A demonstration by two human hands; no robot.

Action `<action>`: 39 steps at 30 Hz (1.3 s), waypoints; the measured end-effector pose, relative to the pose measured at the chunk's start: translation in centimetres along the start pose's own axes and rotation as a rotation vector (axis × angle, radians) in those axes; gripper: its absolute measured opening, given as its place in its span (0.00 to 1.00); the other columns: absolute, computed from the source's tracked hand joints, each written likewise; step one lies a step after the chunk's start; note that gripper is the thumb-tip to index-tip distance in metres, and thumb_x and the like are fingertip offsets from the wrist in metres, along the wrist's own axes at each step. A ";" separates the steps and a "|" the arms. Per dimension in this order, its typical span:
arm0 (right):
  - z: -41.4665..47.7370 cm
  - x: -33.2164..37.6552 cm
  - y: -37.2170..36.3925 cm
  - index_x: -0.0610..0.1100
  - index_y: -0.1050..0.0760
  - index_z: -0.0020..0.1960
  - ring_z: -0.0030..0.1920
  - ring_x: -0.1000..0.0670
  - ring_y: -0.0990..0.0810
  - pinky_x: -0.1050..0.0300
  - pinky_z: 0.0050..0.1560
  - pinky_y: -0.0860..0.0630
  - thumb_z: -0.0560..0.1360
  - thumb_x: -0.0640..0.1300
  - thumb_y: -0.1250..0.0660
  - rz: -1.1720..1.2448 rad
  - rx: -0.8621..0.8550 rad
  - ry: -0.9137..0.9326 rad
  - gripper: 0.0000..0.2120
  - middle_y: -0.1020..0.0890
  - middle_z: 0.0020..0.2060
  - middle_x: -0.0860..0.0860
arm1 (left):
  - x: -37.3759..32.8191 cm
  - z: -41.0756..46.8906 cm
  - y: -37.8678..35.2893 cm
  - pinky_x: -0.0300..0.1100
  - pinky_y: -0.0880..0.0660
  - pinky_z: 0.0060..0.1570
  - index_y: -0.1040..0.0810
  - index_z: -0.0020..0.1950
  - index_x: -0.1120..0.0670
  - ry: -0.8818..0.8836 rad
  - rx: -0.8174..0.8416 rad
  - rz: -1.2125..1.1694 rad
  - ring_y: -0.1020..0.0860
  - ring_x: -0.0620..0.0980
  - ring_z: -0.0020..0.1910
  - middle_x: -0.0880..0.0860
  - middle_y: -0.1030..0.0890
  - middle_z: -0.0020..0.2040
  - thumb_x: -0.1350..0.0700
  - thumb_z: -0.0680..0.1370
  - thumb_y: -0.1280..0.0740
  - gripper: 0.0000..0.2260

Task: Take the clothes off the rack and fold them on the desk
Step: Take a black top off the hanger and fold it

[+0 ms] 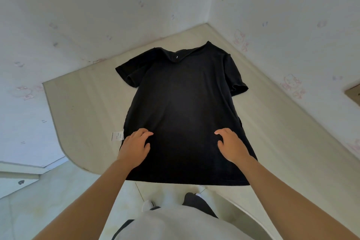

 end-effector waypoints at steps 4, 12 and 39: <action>3.6 0.9 1.7 0.47 0.31 0.70 0.66 0.50 0.29 0.54 0.65 0.29 0.80 0.41 0.41 0.046 0.023 0.076 0.18 0.31 0.69 0.52 | -1.1 2.7 0.3 0.49 0.38 0.72 0.36 0.75 0.50 0.102 0.006 -0.028 0.38 0.50 0.74 0.50 0.37 0.76 0.54 0.80 0.37 0.23; 11.6 4.0 2.6 0.49 0.39 0.76 0.76 0.50 0.43 0.51 0.73 0.41 0.82 0.47 0.42 0.004 0.074 0.127 0.23 0.40 0.76 0.51 | -1.3 10.1 -0.2 0.47 0.48 0.75 0.47 0.79 0.48 0.110 0.044 0.055 0.54 0.49 0.78 0.49 0.50 0.79 0.49 0.82 0.41 0.27; 43.1 15.2 5.1 0.62 0.58 0.77 0.78 0.45 0.57 0.43 0.76 0.52 0.83 0.55 0.54 -0.418 0.045 0.290 0.25 0.57 0.79 0.51 | 8.7 41.9 8.7 0.52 0.48 0.75 0.44 0.78 0.47 0.044 -0.096 0.134 0.48 0.54 0.77 0.52 0.48 0.79 0.49 0.84 0.47 0.22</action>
Point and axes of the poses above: each hand's wrist, its own z-axis towards the middle knuckle, its own y-axis out of the back of the hand, x = y × z, the point moved 9 cm from there along z, towards the middle knuckle
